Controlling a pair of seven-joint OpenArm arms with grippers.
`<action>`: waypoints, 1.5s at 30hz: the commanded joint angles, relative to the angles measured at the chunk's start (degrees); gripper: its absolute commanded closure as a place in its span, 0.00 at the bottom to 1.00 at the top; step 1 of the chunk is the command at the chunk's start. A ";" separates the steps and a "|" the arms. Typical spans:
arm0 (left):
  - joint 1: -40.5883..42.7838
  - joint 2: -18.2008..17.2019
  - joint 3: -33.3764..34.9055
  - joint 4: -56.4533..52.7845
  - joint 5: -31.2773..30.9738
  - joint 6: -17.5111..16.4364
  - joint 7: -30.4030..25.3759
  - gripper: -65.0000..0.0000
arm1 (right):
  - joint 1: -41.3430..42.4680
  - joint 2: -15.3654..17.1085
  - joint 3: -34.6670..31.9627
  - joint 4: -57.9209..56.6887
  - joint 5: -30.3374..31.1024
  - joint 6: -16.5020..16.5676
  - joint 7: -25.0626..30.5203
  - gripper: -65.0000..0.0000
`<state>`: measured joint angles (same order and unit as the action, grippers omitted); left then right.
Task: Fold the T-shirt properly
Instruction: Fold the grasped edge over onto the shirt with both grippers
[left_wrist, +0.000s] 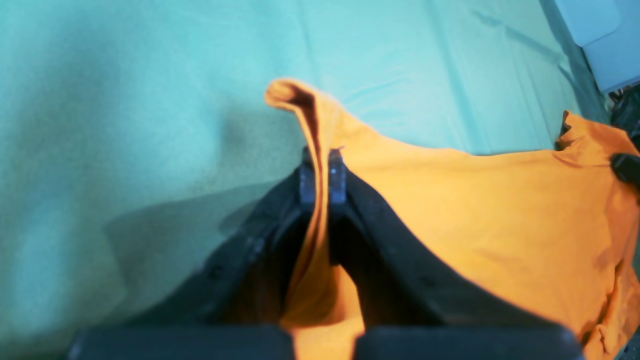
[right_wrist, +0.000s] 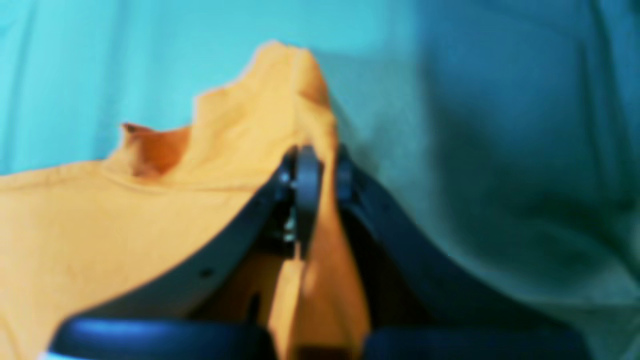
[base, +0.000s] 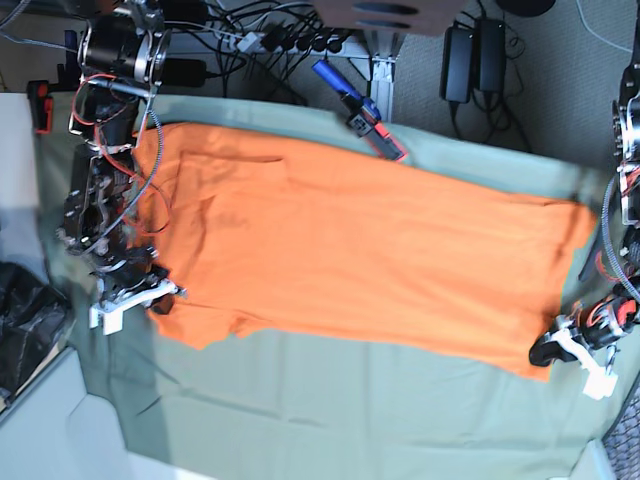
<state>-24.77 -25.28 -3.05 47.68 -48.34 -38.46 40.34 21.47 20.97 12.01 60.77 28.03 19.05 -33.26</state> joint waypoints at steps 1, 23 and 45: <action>-1.68 -1.60 -0.28 0.96 -1.29 -1.54 -0.74 1.00 | 1.51 1.14 0.31 1.64 0.46 5.27 0.09 1.00; 12.33 -7.08 -0.28 12.81 -17.25 -1.54 9.64 1.00 | -17.81 5.03 1.95 22.29 1.14 5.27 -2.38 1.00; 20.85 -7.23 -0.28 22.36 -16.06 -1.54 9.62 1.00 | -28.33 3.82 7.08 23.91 1.11 5.22 -0.98 0.32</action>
<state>-2.85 -31.42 -2.92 69.10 -63.44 -39.03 50.98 -7.11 23.86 18.46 83.79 29.10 19.35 -34.50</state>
